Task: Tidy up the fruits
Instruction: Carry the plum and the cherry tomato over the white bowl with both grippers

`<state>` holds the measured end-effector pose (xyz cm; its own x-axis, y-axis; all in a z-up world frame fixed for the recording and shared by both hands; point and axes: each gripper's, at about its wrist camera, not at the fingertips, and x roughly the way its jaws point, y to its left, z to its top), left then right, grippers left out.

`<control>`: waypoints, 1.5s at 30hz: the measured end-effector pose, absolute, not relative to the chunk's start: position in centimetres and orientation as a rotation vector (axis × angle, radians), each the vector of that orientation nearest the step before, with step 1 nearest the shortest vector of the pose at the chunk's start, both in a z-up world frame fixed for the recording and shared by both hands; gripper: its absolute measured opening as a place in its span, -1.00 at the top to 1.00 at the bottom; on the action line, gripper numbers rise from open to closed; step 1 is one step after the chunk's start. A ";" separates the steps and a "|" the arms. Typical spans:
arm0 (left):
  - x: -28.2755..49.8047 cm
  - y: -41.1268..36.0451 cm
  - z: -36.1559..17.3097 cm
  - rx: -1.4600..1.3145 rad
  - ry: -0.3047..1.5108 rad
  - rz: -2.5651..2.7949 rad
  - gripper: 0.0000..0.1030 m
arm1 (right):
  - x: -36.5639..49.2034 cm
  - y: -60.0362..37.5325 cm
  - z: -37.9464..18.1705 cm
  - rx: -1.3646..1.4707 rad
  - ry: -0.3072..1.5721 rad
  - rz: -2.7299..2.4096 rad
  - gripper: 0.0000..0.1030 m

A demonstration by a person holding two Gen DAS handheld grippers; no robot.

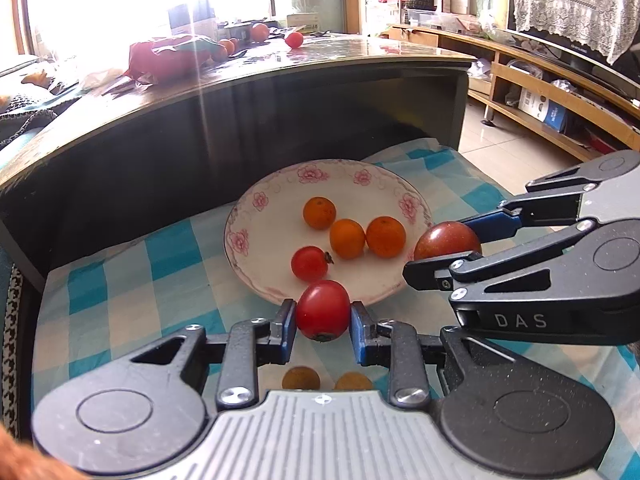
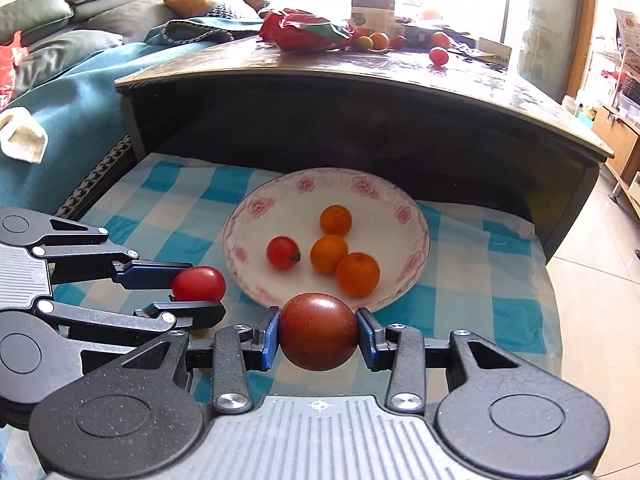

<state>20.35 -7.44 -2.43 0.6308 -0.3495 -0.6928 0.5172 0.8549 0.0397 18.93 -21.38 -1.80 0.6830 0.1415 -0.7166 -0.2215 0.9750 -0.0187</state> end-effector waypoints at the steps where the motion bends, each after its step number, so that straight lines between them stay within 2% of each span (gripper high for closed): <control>1: 20.7 -7.5 -2.5 0.242 0.735 -0.499 0.27 | 19.2 -21.4 -1.8 -0.105 0.788 0.199 0.35; 45: 24.6 -8.9 -5.4 0.275 0.720 -0.466 0.28 | 24.8 -21.6 -4.4 -0.128 0.741 0.193 0.28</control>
